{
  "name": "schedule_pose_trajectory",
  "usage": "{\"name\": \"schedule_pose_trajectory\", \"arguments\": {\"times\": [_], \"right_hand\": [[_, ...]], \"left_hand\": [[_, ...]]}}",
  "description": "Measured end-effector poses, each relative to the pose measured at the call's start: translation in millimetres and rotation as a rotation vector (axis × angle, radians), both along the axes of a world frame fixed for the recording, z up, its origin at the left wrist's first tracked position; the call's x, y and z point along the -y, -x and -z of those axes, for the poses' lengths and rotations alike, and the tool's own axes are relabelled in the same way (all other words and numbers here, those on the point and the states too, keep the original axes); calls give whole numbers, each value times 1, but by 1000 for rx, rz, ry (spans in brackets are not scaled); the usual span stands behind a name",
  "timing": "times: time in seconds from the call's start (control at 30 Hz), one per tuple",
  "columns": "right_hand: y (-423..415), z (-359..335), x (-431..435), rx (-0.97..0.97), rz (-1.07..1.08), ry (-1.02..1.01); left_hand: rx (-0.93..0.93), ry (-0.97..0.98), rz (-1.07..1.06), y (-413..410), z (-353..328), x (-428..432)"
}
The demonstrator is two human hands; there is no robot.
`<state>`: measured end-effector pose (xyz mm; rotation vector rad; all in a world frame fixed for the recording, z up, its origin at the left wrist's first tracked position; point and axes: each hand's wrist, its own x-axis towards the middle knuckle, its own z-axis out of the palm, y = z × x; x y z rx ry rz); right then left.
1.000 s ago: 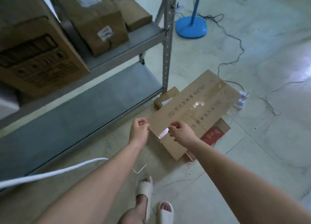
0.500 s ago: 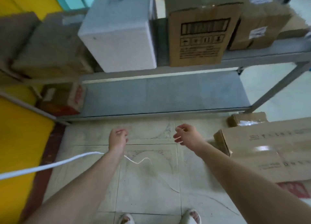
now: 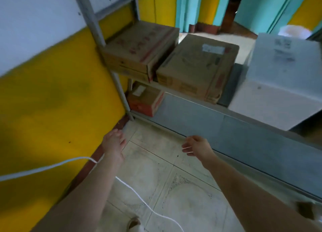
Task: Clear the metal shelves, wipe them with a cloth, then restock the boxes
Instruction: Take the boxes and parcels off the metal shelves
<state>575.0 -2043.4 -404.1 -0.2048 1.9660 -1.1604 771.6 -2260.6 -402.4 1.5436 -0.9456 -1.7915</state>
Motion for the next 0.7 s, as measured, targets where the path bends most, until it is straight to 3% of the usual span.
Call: {"name": "schedule_pose_trajectory", "arguments": {"times": [0.27, 0.53, 0.7], "right_hand": [[-86, -49, 164, 39, -209, -43], [-93, -54, 218, 64, -247, -81], [-51, -37, 255, 60, -248, -95]], "left_hand": [[-174, -48, -301, -43, -59, 70], [-82, -229, -331, -41, -44, 76], [-76, -142, -216, -15, -33, 114]]}}
